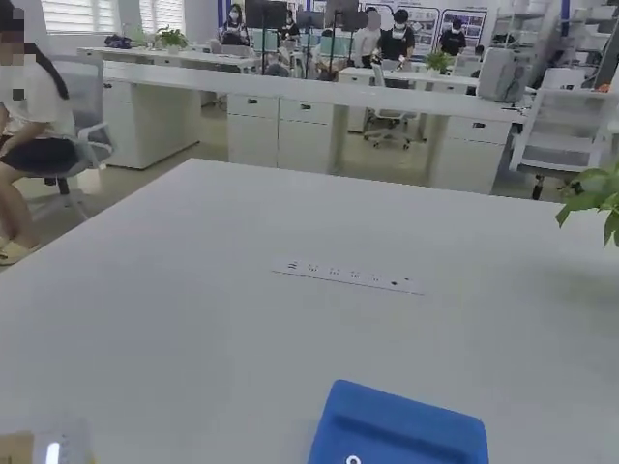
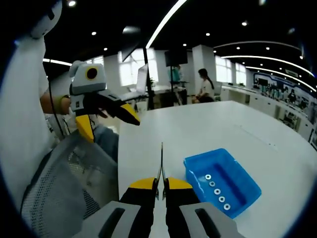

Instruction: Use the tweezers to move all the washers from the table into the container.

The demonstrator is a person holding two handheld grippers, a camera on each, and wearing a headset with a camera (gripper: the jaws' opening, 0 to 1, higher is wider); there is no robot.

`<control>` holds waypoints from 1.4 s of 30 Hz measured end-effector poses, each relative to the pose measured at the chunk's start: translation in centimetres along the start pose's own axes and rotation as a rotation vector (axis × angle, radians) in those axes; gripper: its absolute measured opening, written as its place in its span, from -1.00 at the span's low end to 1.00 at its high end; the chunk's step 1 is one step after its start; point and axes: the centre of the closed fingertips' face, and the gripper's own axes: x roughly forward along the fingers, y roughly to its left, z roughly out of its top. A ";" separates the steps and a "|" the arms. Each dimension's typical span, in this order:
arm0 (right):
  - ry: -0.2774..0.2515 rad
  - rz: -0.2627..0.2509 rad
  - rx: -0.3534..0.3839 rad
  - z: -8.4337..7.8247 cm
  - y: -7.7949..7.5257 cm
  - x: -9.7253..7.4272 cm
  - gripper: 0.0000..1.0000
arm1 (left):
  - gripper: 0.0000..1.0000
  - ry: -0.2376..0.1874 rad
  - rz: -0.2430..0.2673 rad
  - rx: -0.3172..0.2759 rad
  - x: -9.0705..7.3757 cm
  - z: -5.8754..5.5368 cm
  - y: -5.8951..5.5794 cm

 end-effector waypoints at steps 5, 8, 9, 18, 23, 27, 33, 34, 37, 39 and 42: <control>0.075 0.028 -0.055 -1.6 2.1 -0.2 -0.93 | -0.30 0.044 -0.113 0.032 1.4 -0.4 -1.6; 0.090 0.039 -0.056 -2.1 3.1 -0.3 -0.93 | -0.37 0.062 -0.183 0.044 2.2 -0.5 -2.6; 0.099 0.043 -0.063 -2.3 3.4 -0.3 -0.93 | -0.39 0.064 -0.203 0.051 2.4 -0.5 -2.9; 0.211 0.047 -0.126 -4.2 5.5 -0.6 -0.93 | -0.65 0.103 -0.365 0.120 3.5 -0.8 -5.2; 0.248 0.021 -0.133 -4.6 5.8 -0.7 -0.93 | -0.77 0.111 -0.436 0.155 3.7 -1.0 -6.0; 0.265 0.000 -0.137 -4.7 5.8 -0.7 -0.93 | -0.86 0.120 -0.484 0.182 3.9 -1.1 -6.7; 0.328 -0.016 -0.187 -5.2 6.0 -0.7 -0.93 | -0.89 0.127 -0.537 0.221 4.3 -1.3 -7.3; 0.334 -0.016 -0.189 -5.2 6.0 -0.7 -0.93 | -0.92 0.131 -0.546 0.233 4.3 -1.3 -7.4; 0.342 -0.021 -0.197 -5.2 5.9 -0.7 -0.93 | -1.00 0.141 -0.548 0.285 4.6 -1.6 -7.1; 0.341 -0.031 -0.188 -5.3 5.6 -0.6 -0.92 | -1.00 0.144 -0.553 0.291 4.7 -1.7 -6.8; 0.337 -0.049 -0.173 -5.6 4.8 -0.3 -0.92 | -1.00 0.152 -0.542 0.333 4.8 -2.2 -5.9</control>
